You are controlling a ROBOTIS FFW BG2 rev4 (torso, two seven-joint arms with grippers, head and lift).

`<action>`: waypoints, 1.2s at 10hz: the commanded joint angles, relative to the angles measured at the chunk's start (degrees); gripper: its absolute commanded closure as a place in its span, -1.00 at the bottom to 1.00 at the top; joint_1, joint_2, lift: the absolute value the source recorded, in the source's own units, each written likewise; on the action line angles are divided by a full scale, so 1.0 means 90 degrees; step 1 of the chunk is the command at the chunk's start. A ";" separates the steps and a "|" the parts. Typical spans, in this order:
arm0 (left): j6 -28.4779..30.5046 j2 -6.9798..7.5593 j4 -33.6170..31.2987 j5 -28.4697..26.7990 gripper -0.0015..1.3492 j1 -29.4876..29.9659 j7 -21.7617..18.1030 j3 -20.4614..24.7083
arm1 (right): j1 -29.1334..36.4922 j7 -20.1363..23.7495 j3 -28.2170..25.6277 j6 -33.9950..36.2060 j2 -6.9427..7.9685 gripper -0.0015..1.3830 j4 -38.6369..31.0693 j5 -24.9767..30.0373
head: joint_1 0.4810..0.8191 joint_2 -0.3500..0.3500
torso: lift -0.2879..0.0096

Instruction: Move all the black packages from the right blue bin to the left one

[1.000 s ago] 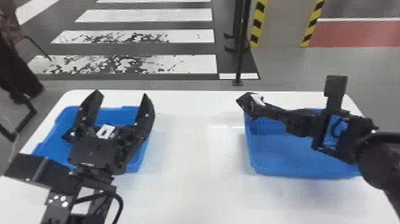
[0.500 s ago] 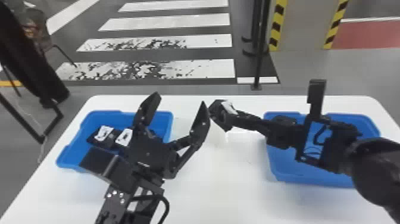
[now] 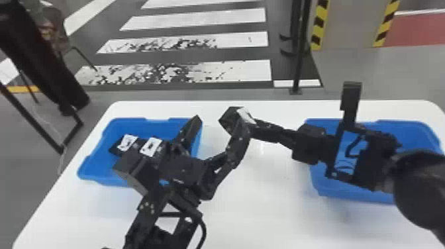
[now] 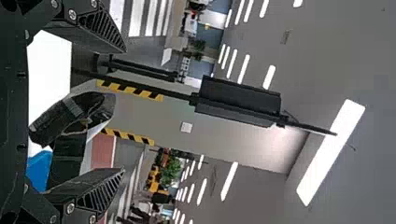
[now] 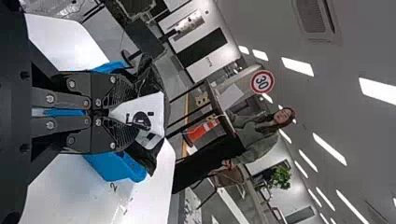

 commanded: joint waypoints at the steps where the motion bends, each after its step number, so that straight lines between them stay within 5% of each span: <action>1: -0.0034 -0.0019 0.0086 0.0563 -0.75 0.0015 -0.0003 -0.0002 | 0.0030 0.0000 0.0167 -0.0017 -0.0010 0.70 0.0018 -0.0126 | 0.27 0.48 | -0.25; 6: 0.0216 -0.0029 0.0165 0.0627 -0.73 0.0015 -0.0023 0.0023 | 0.0046 0.0000 0.0446 -0.0017 -0.0030 0.70 0.0018 -0.0519 | 0.27 0.58 | -0.25; 7: 0.0388 -0.0048 0.0165 0.0665 -0.22 0.0015 -0.0081 0.0099 | 0.0046 0.0009 0.0446 -0.0017 -0.0030 0.70 0.0018 -0.0532 | 0.27 0.59 | -0.25; 8: 0.0591 -0.0039 0.0165 0.0906 0.54 0.0030 -0.0081 0.0125 | 0.0046 0.0009 0.0459 -0.0017 -0.0040 0.70 0.0003 -0.0532 | 0.27 0.60 | -0.25; 9: 0.0653 -0.0048 0.0165 0.1059 0.79 0.0062 -0.0081 0.0137 | 0.0061 0.0009 0.0459 -0.0017 -0.0040 0.70 0.0003 -0.0557 | 0.27 0.60 | -0.25; 12: 0.0607 -0.0039 0.0165 0.1160 0.79 0.0093 -0.0081 0.0112 | 0.0092 0.0019 0.0471 -0.0017 -0.0049 0.70 0.0003 -0.0570 | 0.27 0.60 | -0.25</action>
